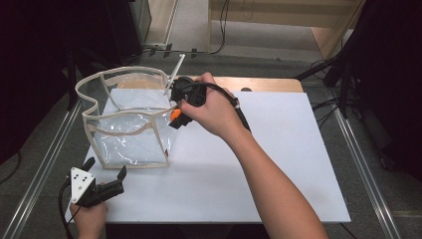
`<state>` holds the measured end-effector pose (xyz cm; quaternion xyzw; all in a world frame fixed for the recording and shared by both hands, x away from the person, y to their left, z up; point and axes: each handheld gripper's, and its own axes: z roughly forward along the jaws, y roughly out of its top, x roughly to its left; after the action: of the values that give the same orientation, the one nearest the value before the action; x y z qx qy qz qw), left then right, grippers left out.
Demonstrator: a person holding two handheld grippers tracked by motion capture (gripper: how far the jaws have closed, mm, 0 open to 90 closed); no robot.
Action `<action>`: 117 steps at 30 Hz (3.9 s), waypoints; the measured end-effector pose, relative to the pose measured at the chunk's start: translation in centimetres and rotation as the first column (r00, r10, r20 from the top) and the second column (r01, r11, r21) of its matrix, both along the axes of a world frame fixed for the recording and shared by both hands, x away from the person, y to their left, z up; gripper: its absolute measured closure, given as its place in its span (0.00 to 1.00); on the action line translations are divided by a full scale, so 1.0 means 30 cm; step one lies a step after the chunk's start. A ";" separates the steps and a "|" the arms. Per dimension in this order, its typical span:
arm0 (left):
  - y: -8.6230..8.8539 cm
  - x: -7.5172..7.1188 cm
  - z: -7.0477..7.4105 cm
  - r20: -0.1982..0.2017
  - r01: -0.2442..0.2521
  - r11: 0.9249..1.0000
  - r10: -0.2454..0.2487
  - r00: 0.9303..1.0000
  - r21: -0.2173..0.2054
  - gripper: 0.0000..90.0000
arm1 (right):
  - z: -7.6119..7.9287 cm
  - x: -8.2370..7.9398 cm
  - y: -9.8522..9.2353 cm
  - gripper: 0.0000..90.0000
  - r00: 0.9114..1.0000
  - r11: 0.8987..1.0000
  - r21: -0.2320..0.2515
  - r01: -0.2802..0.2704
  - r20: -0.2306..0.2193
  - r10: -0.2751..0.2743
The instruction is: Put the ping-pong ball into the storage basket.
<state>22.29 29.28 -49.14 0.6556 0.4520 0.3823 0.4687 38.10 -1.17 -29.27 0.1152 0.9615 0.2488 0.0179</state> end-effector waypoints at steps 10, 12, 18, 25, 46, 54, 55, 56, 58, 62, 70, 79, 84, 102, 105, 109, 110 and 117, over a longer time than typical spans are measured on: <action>0.003 -0.001 0.001 0.001 0.001 1.000 -0.001 1.000 -0.001 0.00 | 0.034 0.025 0.007 0.53 1.000 1.000 0.012 0.000 0.003 0.000; 0.003 -0.001 0.001 0.001 0.002 1.000 -0.002 1.000 -0.004 0.00 | 0.037 0.032 0.010 0.53 1.000 1.000 0.016 -0.001 0.005 0.001; 0.004 -0.001 0.001 0.000 0.001 1.000 -0.001 1.000 -0.008 0.00 | 0.051 0.048 0.021 0.53 1.000 1.000 0.026 -0.003 0.005 0.003; 0.006 -0.002 0.001 0.000 0.002 1.000 -0.002 1.000 -0.009 0.00 | 0.061 0.066 0.027 0.53 1.000 0.999 0.038 0.006 0.011 -0.006; 0.001 -0.003 0.000 0.002 0.004 1.000 -0.004 1.000 0.005 0.00 | 0.095 0.140 0.039 0.53 0.998 0.996 0.069 0.049 0.031 -0.051; 0.000 -0.003 0.000 0.003 0.003 1.000 -0.003 1.000 0.009 0.00 | 0.080 0.166 0.058 0.54 0.997 0.996 0.068 0.063 0.038 -0.066; 0.000 -0.003 0.000 0.003 0.003 1.000 -0.003 1.000 0.008 0.00 | 0.078 0.168 0.059 0.54 0.997 0.996 0.065 0.065 0.039 -0.068; 0.000 -0.003 0.001 0.002 0.003 1.000 -0.003 1.000 0.009 0.00 | 0.074 0.171 0.061 0.54 0.996 0.995 0.064 0.070 0.044 -0.073; 0.000 -0.003 0.000 0.003 0.003 1.000 -0.003 1.000 0.008 0.00 | 0.065 0.177 0.062 0.54 0.996 0.996 0.058 0.074 0.044 -0.077; 0.000 -0.003 0.000 0.003 0.001 1.000 -0.001 1.000 0.009 0.00 | 0.050 0.192 0.061 0.53 0.995 0.995 0.056 0.085 0.049 -0.088; 0.000 -0.001 0.001 0.005 0.003 1.000 -0.003 1.000 0.002 0.00 | 0.021 0.199 0.081 0.54 0.995 0.996 0.013 0.085 0.051 -0.086; 0.003 0.000 0.001 0.006 0.005 1.000 -0.005 1.000 -0.004 0.00 | -0.021 0.206 0.092 0.53 0.996 0.996 -0.012 0.091 0.021 -0.091; 0.003 0.000 0.002 0.003 0.006 1.000 -0.006 1.000 -0.004 0.00 | -0.026 0.207 0.099 0.53 0.994 0.993 -0.039 0.110 0.015 -0.109; 0.003 0.001 0.002 0.000 0.007 1.000 -0.007 1.000 0.001 0.00 | 0.028 0.152 0.026 0.05 0.986 0.985 0.049 0.166 0.026 -0.167; 0.002 0.001 0.001 0.001 0.007 1.000 -0.007 1.000 0.001 0.00 | 0.030 0.138 0.010 0.00 0.987 0.986 0.051 0.160 0.022 -0.161; 0.001 0.001 0.001 0.000 0.007 1.000 -0.007 1.000 0.002 0.00 | 0.029 0.121 -0.016 0.00 0.986 0.985 0.060 0.162 0.018 -0.163; 0.001 0.001 0.001 0.001 0.007 1.000 -0.007 1.000 0.003 0.00 | 0.029 0.117 -0.023 0.00 0.986 0.984 0.063 0.164 0.018 -0.166; 0.000 0.001 0.001 0.001 0.007 1.000 -0.007 1.000 0.010 0.00 | 0.021 0.093 -0.058 0.00 0.987 0.985 0.067 0.156 0.016 -0.157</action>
<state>22.32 29.29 -49.10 0.6593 0.4477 0.3832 0.4669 40.89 -2.92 -28.63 0.1883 0.9405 0.2793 0.0439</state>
